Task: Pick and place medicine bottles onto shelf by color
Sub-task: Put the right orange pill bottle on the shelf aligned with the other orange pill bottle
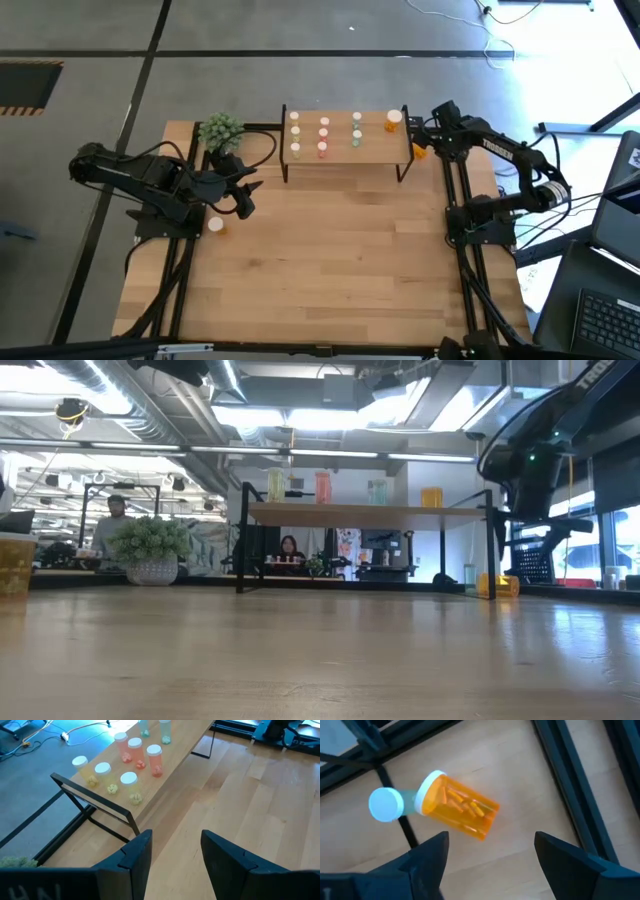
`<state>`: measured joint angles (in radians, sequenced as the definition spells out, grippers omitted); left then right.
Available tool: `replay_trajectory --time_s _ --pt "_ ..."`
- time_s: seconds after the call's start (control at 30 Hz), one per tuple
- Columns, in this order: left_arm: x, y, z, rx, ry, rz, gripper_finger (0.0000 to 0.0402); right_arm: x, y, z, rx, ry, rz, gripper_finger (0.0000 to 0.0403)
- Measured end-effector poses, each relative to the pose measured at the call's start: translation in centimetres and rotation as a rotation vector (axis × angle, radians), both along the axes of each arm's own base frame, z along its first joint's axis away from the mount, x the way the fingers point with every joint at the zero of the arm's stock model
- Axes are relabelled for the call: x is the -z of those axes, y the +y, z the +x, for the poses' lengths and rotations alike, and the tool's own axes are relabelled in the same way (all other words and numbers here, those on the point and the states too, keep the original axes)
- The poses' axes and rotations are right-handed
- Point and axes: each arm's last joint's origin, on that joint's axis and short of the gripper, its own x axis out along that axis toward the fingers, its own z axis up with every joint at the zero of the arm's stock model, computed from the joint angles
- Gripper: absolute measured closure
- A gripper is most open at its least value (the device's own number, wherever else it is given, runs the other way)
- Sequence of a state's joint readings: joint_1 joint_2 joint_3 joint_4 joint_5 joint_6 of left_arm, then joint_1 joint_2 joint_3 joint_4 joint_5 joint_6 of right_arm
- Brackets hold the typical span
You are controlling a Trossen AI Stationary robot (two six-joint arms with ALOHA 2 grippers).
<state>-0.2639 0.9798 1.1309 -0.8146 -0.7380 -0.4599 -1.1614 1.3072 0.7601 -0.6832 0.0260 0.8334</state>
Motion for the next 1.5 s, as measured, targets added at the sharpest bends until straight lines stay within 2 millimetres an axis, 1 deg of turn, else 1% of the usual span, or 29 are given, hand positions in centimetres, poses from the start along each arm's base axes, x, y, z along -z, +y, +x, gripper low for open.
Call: replay_trajectory --time_s 0.17,0.4,0.67,0.8,0.97,1.1,1.23,1.5 --pt "0.0 0.0 0.0 0.0 0.0 0.0 0.0237 0.3 -0.1 0.0 0.007 0.008 0.007 0.0107" --pt "0.0 0.0 0.0 0.0 0.0 0.0 0.0237 -0.1 0.3 0.7 -0.055 0.009 -0.009 0.0107" --pt "0.0 0.0 0.0 0.0 0.0 0.0 0.0237 -0.1 0.3 0.9 0.079 -0.024 -0.009 0.0107" --pt "0.0 0.0 0.0 0.0 0.0 0.0 0.0237 -0.1 0.1 1.0 0.09 -0.018 -0.027 0.0107" --pt "0.0 0.0 0.0 0.0 0.0 0.0 0.0237 0.0 0.3 0.6 0.097 0.088 -0.043 0.0107" --pt "0.0 0.0 0.0 0.0 0.0 0.0 0.0237 0.0 0.3 0.7 0.142 0.051 -0.037 0.0107" --pt "0.0 0.0 0.0 0.0 0.0 0.0 0.0237 0.0 0.5 1.4 0.1 0.019 -0.033 0.0107" --pt "0.0 0.0 0.0 0.0 0.0 0.0 0.0237 0.0 1.0 2.4 0.066 0.035 -0.047 0.0107"
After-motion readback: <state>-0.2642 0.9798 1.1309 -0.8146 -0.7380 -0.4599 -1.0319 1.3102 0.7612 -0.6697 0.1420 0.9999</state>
